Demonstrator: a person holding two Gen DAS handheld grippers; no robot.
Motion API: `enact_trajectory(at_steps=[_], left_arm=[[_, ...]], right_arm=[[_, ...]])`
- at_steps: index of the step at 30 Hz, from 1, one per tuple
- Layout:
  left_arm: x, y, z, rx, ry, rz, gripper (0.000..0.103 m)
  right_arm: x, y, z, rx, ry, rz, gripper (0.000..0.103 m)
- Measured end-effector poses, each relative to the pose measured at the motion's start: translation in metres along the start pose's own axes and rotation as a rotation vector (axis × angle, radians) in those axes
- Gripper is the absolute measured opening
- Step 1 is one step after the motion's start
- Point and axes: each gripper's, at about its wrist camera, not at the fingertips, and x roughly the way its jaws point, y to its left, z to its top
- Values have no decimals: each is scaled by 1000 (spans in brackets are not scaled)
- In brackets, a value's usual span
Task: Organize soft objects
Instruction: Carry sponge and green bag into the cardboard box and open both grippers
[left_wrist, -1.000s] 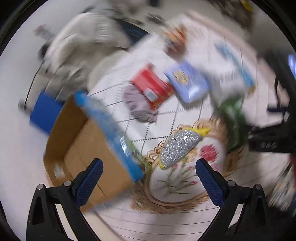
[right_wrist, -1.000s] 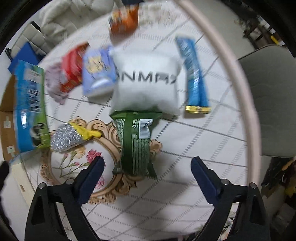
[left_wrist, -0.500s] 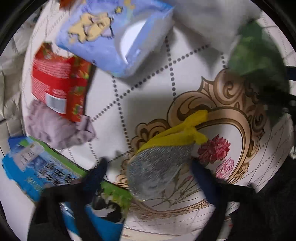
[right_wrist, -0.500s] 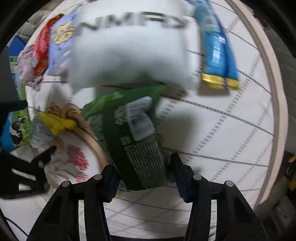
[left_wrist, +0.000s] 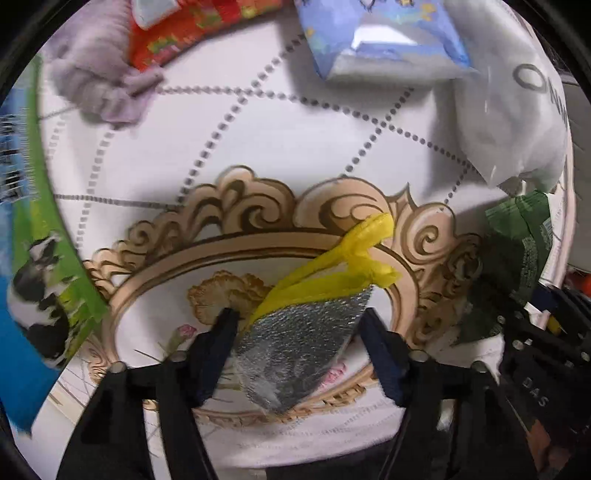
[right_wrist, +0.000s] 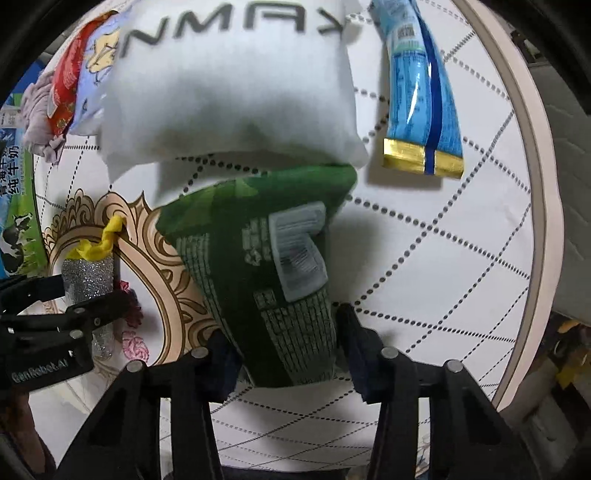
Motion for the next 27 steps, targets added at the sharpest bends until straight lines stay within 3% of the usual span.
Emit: enact_trajectory(at_steps=[5, 8, 13, 16, 18, 22, 25, 27], left_arm=[[-5, 13, -33, -82, -77, -28, 48], [-28, 27, -62, -143, -143, -92, 48], [-112, 76, -120, -248, -308, -258, 48], [-190, 122, -128, -306, -375, -291, 48], [-211, 150, -132, -348, -392, -310, 49], [-228, 235, -124, -442, -406, -280, 49], [-223, 295, -107, -507, -369, -306, 49], [-203, 333, -92, -544, -336, -327, 49]], right_arm=[[-4, 6, -20, -14, -10, 23, 38], [-15, 17, -39, -41, -42, 49, 37], [-56, 54, -75, -102, -125, 140, 37], [-92, 94, -85, -150, -186, 200, 37], [-109, 132, -87, -188, -222, 242, 37], [-161, 209, -57, -262, -247, 301, 37], [-191, 271, -7, -287, -229, 312, 37], [-177, 314, 16, -296, -219, 293, 37]])
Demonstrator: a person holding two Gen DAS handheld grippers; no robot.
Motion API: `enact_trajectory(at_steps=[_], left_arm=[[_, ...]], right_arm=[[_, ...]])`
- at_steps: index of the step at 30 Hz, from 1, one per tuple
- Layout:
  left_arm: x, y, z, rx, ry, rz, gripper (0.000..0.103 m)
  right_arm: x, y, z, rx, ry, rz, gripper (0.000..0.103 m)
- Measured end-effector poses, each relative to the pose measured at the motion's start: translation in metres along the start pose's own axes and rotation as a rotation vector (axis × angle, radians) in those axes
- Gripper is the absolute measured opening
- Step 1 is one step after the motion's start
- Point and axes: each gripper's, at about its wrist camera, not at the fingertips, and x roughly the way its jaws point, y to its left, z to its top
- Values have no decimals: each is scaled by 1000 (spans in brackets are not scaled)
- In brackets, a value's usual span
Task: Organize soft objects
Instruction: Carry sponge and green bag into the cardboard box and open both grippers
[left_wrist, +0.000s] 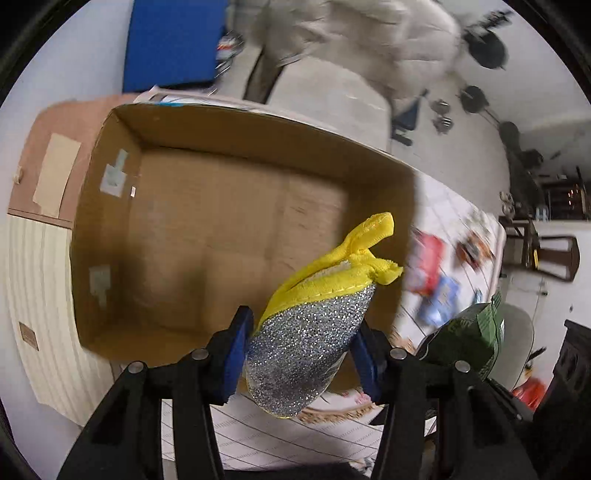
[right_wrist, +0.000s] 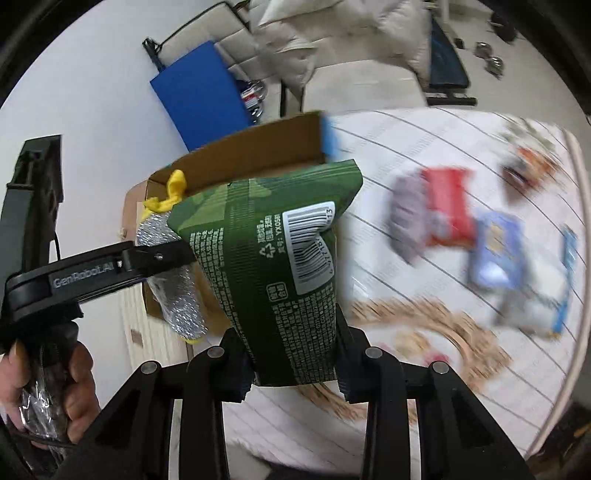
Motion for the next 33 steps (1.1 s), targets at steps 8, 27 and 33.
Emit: enact_trajectory(at_steps=[8, 27, 33], left_arm=[[77, 51, 69, -81, 115, -21, 49], [92, 64, 78, 8, 195, 17, 81], [46, 66, 53, 44, 76, 65, 99]], right_arm=[[93, 74, 106, 12, 92, -98, 37], [197, 103, 131, -2, 142, -222, 84], [169, 112, 111, -63, 93, -276, 103]])
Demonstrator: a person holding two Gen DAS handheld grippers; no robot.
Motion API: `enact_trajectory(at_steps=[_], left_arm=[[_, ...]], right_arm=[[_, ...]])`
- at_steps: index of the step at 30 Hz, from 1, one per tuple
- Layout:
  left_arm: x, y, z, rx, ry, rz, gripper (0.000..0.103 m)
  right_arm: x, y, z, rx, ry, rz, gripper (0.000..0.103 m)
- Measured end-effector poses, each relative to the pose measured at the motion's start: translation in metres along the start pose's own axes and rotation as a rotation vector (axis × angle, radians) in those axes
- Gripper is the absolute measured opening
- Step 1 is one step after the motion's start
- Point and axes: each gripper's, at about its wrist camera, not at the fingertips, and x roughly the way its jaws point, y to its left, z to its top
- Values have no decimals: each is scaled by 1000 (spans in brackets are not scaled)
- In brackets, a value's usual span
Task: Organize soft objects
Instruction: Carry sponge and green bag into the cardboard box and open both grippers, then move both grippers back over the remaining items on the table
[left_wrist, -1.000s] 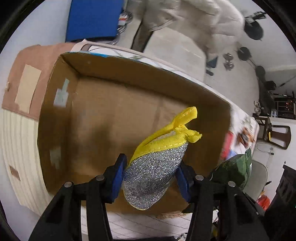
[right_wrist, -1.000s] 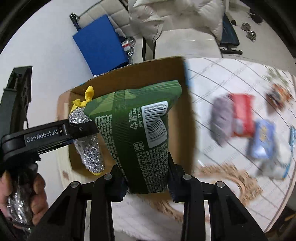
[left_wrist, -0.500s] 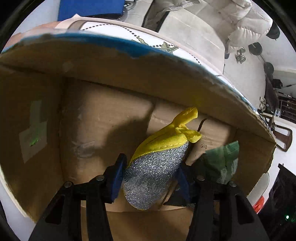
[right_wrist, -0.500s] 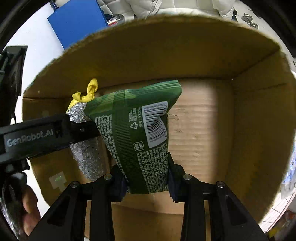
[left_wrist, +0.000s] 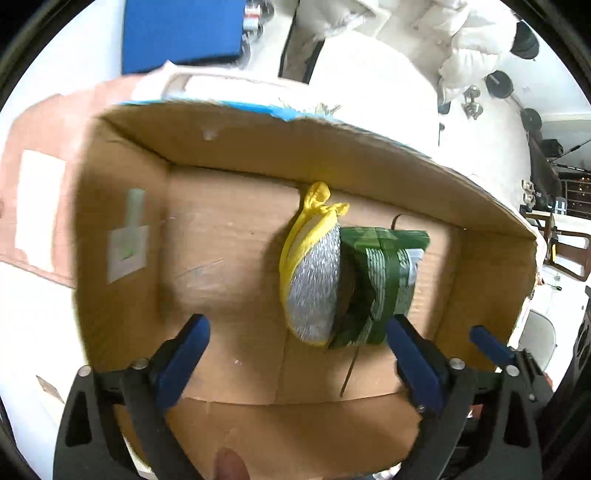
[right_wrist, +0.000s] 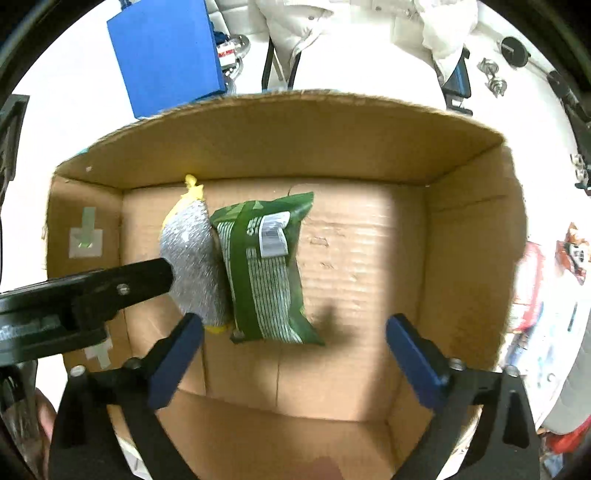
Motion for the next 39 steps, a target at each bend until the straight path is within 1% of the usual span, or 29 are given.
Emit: enact_trajectory(at_steps=[3, 4, 6, 7, 8, 11, 14, 19, 21, 24, 27, 30, 33, 35, 37, 38, 39], left_arm=[[-22, -3, -22, 29, -74, 46, 99], [-31, -3, -34, 36, -111, 65, 99], [-39, 6, -54, 52, -152, 79, 101], [-45, 7, -64, 57, -174, 84, 102], [-48, 4, -69, 63, -190, 91, 102], [-48, -3, -88, 65, -240, 105, 102], [-48, -2, -106, 63, -278, 101, 102], [-74, 2, -143, 62, -350, 115, 103], [-80, 3, -152, 58, -371, 119, 103], [-91, -3, -162, 65, -386, 120, 103], [-101, -24, -166, 102, -396, 116, 103], [-105, -66, -167, 171, -400, 129, 103], [-96, -125, -158, 240, -369, 119, 103], [-80, -171, -145, 299, -345, 108, 103], [-57, -218, -129, 369, -309, 143, 103], [-40, -245, -120, 414, -277, 160, 103], [-25, -266, -112, 446, -254, 177, 103]], right_arm=[[-15, -2, -19, 1, -44, -20, 103], [-23, -3, -24, 1, -53, -20, 103], [-31, -5, -38, -2, -82, -25, 103], [-51, -7, -46, -1, -94, -24, 103], [-70, 1, -51, -1, -106, -20, 103], [-93, -6, -77, 0, -145, -18, 103], [-108, -7, -101, 4, -173, -14, 103], [-140, 0, -138, -12, -235, -13, 103], [-147, 1, -149, -15, -245, 1, 103], [-155, -2, -164, -9, -241, 49, 103], [-165, -16, -175, 0, -254, 82, 103], [-179, -55, -184, 54, -274, 94, 103], [-192, -120, -190, 152, -292, 75, 103], [-194, -172, -191, 230, -285, 40, 103], [-187, -229, -191, 317, -267, -8, 103], [-179, -262, -190, 364, -248, -36, 103], [-171, -284, -189, 393, -229, -53, 103]])
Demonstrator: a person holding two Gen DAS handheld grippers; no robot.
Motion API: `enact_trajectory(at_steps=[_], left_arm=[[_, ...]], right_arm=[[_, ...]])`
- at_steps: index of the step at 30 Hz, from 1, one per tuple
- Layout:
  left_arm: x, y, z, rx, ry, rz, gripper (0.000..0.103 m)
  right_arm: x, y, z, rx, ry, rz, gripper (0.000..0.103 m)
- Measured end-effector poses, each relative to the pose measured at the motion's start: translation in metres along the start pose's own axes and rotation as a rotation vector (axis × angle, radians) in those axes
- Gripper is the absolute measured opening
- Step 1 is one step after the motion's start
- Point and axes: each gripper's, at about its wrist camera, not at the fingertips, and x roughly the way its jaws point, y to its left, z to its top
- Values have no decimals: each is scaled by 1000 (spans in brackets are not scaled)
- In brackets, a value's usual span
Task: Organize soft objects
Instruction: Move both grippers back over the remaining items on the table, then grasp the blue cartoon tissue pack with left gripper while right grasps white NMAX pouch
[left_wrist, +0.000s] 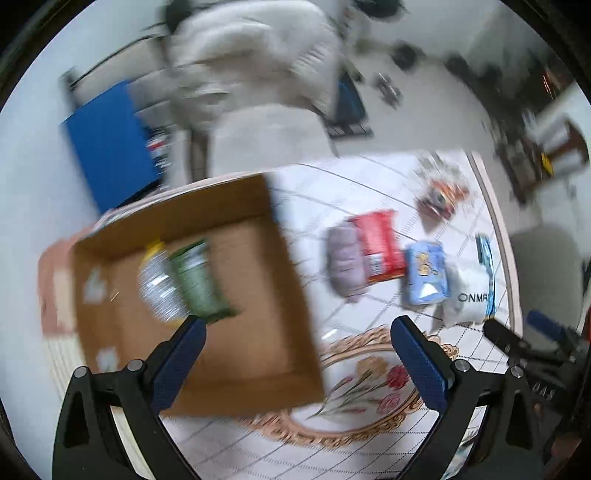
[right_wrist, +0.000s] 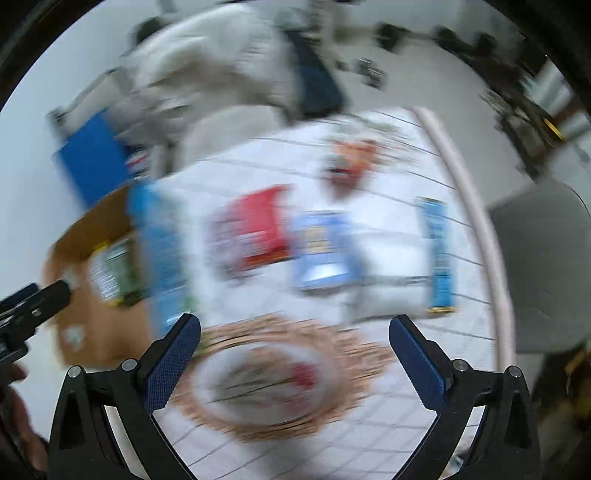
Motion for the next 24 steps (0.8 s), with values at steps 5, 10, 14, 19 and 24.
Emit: enact_trajectory(at_steps=[5, 10, 14, 19, 24], left_arm=[[81, -83, 49, 118, 156, -17, 98], [129, -131, 61, 147, 251, -28, 92], [152, -143, 62, 130, 305, -35, 92], [175, -153, 57, 78, 377, -103, 92], [208, -174, 44, 66, 481, -115, 92]], right_arm=[[71, -85, 35, 103, 125, -38, 103], [138, -114, 44, 137, 251, 13, 103], [177, -117, 42, 129, 339, 73, 100], [187, -144, 25, 133, 374, 67, 89], [181, -177, 11, 133, 376, 26, 89]])
